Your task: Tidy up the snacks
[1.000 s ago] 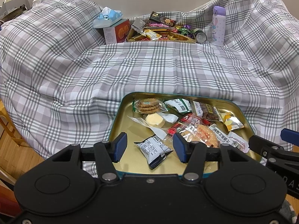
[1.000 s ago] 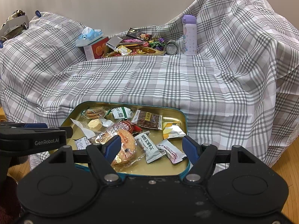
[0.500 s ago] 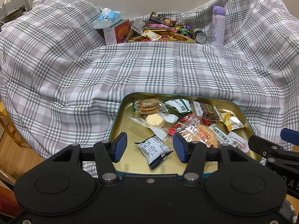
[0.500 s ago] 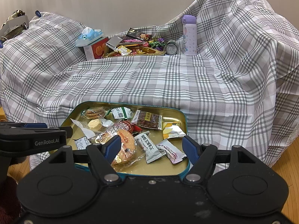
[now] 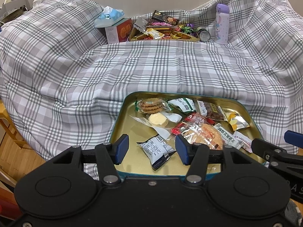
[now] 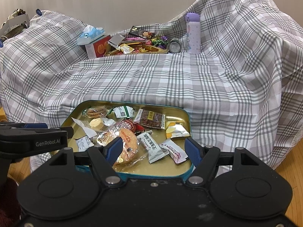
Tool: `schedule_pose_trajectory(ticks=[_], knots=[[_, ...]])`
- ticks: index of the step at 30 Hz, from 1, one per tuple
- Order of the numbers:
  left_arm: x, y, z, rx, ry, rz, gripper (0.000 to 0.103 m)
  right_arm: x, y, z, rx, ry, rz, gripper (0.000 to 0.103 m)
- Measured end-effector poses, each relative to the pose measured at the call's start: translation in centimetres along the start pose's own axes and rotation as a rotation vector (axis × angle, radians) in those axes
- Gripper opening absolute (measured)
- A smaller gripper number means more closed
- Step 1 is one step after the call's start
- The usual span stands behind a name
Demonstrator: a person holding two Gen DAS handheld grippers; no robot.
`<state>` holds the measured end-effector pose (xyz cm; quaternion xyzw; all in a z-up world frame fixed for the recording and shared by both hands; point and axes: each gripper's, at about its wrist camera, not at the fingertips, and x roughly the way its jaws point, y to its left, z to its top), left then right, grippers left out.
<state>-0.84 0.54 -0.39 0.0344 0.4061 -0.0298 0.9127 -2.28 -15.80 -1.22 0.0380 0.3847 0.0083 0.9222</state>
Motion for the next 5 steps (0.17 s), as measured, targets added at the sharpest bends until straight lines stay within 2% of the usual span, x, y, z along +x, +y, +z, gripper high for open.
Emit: schedule_pose_trajectory(ticks=[5], knots=[[0.27, -0.02, -0.04, 0.006, -0.004, 0.019, 0.059, 0.31, -0.18, -0.01, -0.004, 0.011, 0.004, 0.074]])
